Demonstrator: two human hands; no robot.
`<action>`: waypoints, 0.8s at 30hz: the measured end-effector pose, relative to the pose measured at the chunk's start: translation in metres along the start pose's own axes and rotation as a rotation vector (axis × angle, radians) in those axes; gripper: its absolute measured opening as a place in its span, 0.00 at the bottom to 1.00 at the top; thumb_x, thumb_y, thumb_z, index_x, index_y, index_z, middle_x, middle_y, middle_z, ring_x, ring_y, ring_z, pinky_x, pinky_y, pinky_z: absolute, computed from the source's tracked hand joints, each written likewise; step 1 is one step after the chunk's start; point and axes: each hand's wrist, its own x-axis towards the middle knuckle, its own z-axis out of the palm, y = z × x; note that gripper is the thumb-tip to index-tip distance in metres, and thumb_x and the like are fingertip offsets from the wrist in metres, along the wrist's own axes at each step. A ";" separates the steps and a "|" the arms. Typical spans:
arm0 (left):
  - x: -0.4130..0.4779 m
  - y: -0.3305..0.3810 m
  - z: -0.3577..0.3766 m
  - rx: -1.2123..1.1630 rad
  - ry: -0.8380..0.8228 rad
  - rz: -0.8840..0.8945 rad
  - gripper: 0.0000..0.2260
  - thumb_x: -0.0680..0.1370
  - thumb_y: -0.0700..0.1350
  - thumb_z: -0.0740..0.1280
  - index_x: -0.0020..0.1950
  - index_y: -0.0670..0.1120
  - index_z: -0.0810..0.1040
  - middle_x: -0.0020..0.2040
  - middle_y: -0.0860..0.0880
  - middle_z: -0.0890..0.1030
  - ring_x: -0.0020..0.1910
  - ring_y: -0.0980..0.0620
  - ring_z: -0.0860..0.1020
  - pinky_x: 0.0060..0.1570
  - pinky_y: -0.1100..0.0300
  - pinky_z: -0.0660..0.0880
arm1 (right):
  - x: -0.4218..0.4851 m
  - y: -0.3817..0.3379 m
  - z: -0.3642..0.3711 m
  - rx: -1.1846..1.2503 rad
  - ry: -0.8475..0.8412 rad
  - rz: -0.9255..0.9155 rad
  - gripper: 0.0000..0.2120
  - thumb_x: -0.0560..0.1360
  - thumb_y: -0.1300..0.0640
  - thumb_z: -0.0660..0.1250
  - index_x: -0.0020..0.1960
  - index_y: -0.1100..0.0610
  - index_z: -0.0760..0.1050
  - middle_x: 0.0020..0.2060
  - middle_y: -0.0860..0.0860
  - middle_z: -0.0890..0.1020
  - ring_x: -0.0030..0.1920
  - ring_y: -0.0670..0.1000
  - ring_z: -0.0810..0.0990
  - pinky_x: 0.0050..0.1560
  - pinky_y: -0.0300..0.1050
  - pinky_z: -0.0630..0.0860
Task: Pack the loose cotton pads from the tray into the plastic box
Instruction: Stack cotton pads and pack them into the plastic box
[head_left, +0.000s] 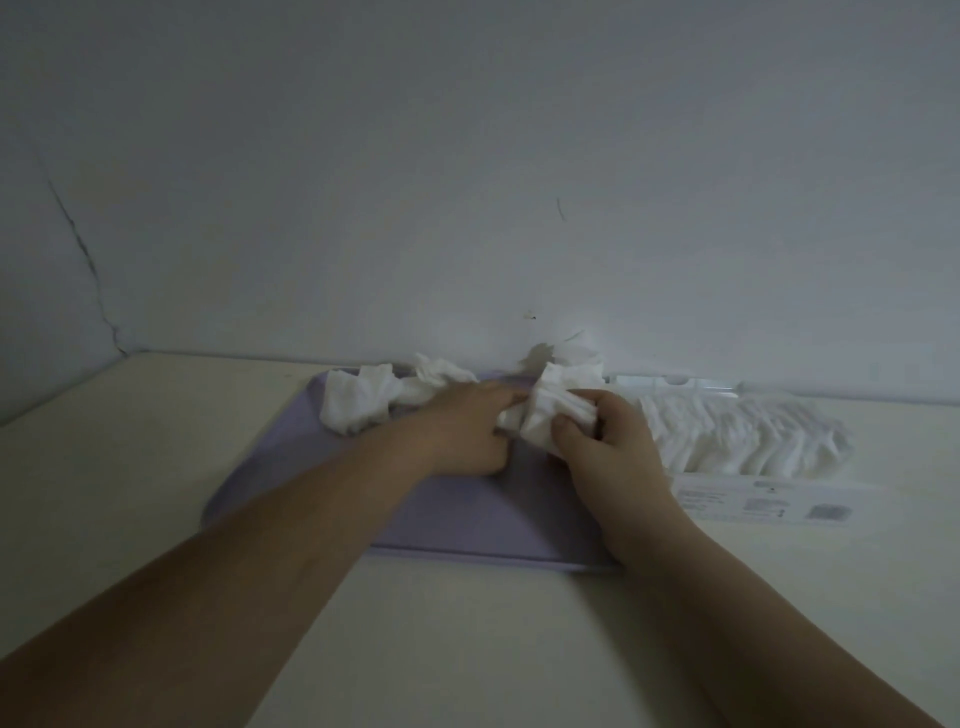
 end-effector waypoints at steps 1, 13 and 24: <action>-0.012 -0.001 0.004 -0.035 0.010 -0.002 0.27 0.68 0.46 0.59 0.67 0.54 0.76 0.65 0.51 0.81 0.65 0.49 0.78 0.66 0.50 0.74 | -0.001 0.000 0.001 -0.006 -0.012 -0.001 0.11 0.72 0.52 0.67 0.53 0.45 0.80 0.46 0.44 0.85 0.49 0.48 0.84 0.56 0.59 0.81; -0.058 -0.027 0.021 -0.538 0.329 -0.181 0.27 0.70 0.49 0.64 0.69 0.57 0.78 0.56 0.57 0.84 0.49 0.63 0.81 0.57 0.57 0.80 | 0.001 0.005 0.000 -0.086 -0.068 -0.037 0.09 0.75 0.59 0.69 0.53 0.48 0.80 0.43 0.43 0.85 0.45 0.43 0.83 0.48 0.44 0.78; -0.061 -0.030 0.012 -0.581 0.393 -0.046 0.15 0.62 0.42 0.72 0.47 0.52 0.77 0.44 0.53 0.82 0.38 0.61 0.77 0.38 0.66 0.75 | 0.002 0.008 0.001 -0.066 -0.075 -0.065 0.09 0.76 0.61 0.70 0.53 0.51 0.81 0.43 0.46 0.86 0.45 0.45 0.84 0.47 0.43 0.80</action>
